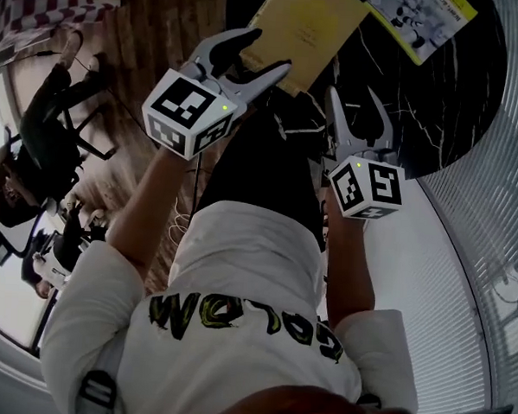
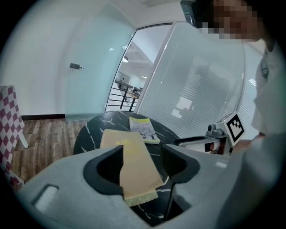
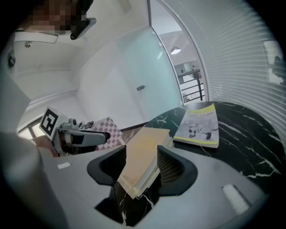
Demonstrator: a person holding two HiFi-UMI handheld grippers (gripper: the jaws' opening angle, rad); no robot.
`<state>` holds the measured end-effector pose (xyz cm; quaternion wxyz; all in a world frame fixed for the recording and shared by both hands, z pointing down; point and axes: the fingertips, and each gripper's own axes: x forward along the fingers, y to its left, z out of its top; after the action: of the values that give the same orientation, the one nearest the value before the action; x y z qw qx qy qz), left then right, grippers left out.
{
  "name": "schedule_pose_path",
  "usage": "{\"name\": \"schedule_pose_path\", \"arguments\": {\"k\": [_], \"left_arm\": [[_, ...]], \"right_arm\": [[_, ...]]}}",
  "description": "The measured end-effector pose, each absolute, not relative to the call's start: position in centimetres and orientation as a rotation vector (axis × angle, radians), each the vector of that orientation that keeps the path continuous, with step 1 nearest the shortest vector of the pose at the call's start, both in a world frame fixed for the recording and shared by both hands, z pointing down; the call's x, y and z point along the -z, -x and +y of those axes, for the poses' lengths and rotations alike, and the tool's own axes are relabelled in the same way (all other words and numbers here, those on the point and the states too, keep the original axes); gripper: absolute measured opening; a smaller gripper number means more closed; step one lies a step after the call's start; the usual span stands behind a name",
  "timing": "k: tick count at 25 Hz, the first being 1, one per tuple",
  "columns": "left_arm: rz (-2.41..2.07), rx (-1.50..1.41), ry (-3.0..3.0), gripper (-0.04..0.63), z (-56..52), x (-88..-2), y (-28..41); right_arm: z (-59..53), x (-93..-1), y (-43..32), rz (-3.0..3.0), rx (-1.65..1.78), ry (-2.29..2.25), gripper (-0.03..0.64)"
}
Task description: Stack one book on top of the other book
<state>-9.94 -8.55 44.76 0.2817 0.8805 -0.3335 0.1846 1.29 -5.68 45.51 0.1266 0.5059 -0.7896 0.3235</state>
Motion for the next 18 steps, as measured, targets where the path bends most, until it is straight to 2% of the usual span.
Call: {"name": "schedule_pose_path", "arguments": {"k": [11,18], "left_arm": [[-0.769,-0.293,-2.561,0.217,-3.9,-33.6,1.5],[-0.732,-0.19,-2.653,0.104,-0.7,-27.9,-1.6]], "right_arm": [[-2.4,-34.2,-5.6,-2.447,-0.685,-1.553,0.206],[0.3,-27.8,-7.7,-2.498,-0.527,-1.6,0.162]]}}
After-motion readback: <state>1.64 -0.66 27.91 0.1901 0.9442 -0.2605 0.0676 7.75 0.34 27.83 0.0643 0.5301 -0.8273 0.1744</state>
